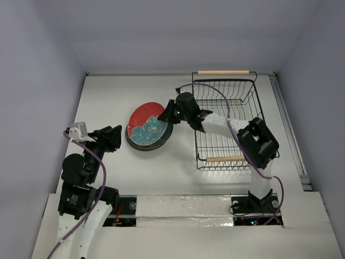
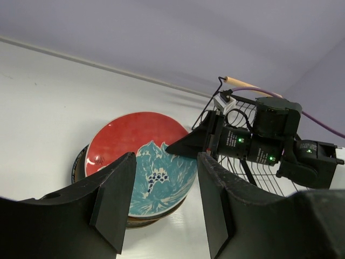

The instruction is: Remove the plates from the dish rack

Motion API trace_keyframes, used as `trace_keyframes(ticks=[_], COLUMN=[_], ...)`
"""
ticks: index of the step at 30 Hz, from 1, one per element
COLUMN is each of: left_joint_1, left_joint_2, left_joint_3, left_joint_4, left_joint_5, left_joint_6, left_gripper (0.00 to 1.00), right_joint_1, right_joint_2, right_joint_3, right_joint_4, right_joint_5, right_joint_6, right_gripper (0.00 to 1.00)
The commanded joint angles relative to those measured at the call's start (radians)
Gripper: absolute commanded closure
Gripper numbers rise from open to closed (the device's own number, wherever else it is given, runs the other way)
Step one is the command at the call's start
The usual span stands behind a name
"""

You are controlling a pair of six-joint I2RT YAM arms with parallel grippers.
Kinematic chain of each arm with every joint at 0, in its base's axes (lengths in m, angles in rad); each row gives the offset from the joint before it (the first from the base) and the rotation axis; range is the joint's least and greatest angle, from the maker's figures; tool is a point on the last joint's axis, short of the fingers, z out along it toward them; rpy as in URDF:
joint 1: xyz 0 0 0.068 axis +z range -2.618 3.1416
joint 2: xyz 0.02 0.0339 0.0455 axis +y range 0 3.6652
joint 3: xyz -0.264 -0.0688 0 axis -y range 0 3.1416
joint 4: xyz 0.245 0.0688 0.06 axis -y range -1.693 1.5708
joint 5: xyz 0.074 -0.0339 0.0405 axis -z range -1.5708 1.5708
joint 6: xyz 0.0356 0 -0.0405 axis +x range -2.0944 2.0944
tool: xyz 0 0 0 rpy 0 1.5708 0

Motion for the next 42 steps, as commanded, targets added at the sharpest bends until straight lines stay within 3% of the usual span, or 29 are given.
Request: trace_keyframes(ticks=[1,3,4,6,7,10,19,24,30,42], left_joint_1=[-0.005,-0.005,-0.005,-0.005,-0.005,-0.005,-0.005,-0.005,-0.005,-0.005], left_joint_2=[0.002,0.002,0.0,0.0,-0.001,-0.001,-0.003,-0.003,-0.003,0.0], left_joint_3=[-0.011,-0.011,-0.011,-0.011,-0.011,-0.011,-0.011,-0.011,-0.011,-0.011], left_joint_4=[0.05,0.05,0.05,0.048,0.05,0.05,0.051,0.051,0.051,0.053], left_joint_5=[0.011,0.011,0.013,0.011,0.011,0.011,0.011,0.013,0.013,0.017], left_joint_6=[-0.002,-0.004,-0.004,-0.004,-0.002,-0.004,-0.004,-0.004,-0.004,-0.004], left_gripper=[0.54,0.54,0.54,0.54,0.54,0.54,0.54,0.54,0.54,0.54], right_joint_1=[-0.001,-0.001,-0.001,-0.001,0.009,0.009,0.051,0.084,0.093,0.102], right_joint_2=[-0.036,-0.031,-0.03,-0.028,-0.03,-0.034,-0.036,0.01,0.067,0.117], right_joint_3=[0.018,0.01,0.007,-0.003,-0.006,0.003,0.124,0.263,0.314,0.345], right_joint_4=[0.185,0.164,0.156,0.128,0.118,0.05,-0.234,-0.428,-0.527,-0.533], right_joint_5=[-0.013,-0.008,-0.002,0.009,0.015,0.05,0.229,0.343,0.464,0.38], right_joint_6=[0.047,0.047,0.046,0.038,0.032,-0.01,-0.197,-0.322,-0.37,-0.39], right_gripper=[0.97,0.91,0.81,0.72,0.6,0.4,0.1,0.07,0.03,0.0])
